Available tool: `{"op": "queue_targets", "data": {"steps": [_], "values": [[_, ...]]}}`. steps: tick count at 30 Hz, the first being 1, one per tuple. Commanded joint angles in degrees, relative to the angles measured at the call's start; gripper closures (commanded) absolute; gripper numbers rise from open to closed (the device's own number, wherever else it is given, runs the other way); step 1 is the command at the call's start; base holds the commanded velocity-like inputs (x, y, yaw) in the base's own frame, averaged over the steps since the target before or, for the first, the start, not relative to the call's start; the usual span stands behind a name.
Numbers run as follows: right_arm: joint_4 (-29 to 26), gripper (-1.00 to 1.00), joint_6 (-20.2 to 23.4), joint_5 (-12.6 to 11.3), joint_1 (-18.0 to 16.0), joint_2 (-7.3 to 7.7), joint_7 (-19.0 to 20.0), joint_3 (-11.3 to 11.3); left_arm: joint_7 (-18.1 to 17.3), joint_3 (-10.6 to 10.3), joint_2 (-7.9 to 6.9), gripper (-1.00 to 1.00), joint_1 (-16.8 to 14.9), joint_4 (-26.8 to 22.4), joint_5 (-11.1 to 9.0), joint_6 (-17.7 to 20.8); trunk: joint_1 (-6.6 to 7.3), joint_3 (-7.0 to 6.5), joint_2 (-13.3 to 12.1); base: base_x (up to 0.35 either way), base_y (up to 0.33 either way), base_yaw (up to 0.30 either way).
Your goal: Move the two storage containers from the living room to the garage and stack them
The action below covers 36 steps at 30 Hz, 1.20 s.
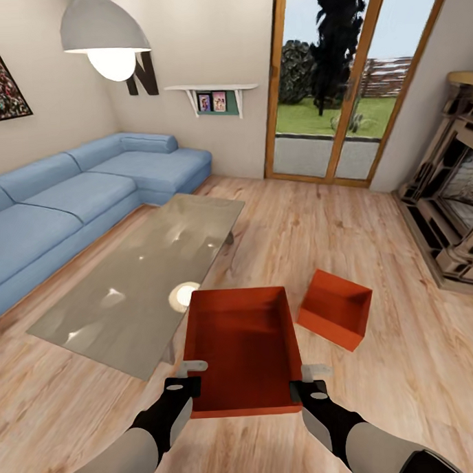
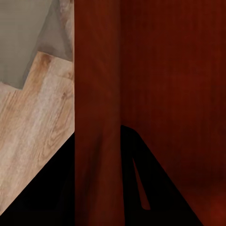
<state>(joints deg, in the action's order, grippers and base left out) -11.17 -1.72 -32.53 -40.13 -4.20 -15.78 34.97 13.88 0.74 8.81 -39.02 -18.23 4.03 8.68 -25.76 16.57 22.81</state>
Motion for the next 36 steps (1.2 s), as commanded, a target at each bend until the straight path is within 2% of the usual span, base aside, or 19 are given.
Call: {"op": "queue_targets", "data": {"steps": [1, 36], "values": [[0.01, 1.0, -0.31, 0.01, -0.03, 0.51, -1.27, -0.51, 0.45, 1.41, -0.02, 1.0, -0.08, -0.14, 1.42, 0.55, -0.03, 0.09, 0.11, 0.0, 0.0, 0.27], [0.01, 1.0, -0.39, -0.04, -0.03, 0.51, -1.27, -0.51, 0.45, 1.36, -0.2, 1.0, -0.09, -0.14, 1.42, 0.37, -0.03, 0.09, 0.11, 0.0, 0.0, 0.27]]}}
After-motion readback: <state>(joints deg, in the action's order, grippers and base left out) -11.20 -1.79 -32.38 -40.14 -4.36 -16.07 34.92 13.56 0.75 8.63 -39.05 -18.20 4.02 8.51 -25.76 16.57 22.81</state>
